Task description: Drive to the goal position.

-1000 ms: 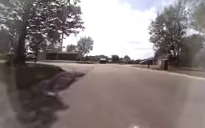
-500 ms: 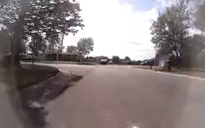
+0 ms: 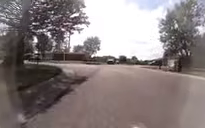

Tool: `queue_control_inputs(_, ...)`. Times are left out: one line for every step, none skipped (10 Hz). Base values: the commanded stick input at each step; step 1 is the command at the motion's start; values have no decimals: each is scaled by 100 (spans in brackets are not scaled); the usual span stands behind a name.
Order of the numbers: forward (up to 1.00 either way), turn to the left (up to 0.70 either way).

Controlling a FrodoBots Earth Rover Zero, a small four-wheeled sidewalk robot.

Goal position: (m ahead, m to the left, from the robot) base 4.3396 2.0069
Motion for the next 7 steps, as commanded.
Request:
queue_control_inputs(100,3)
queue_control_inputs(100,2)
queue_control_inputs(100,2)
queue_control_inputs(100,2)
queue_control_inputs(100,3)
queue_control_inputs(100,2)
queue_control_inputs(100,3)
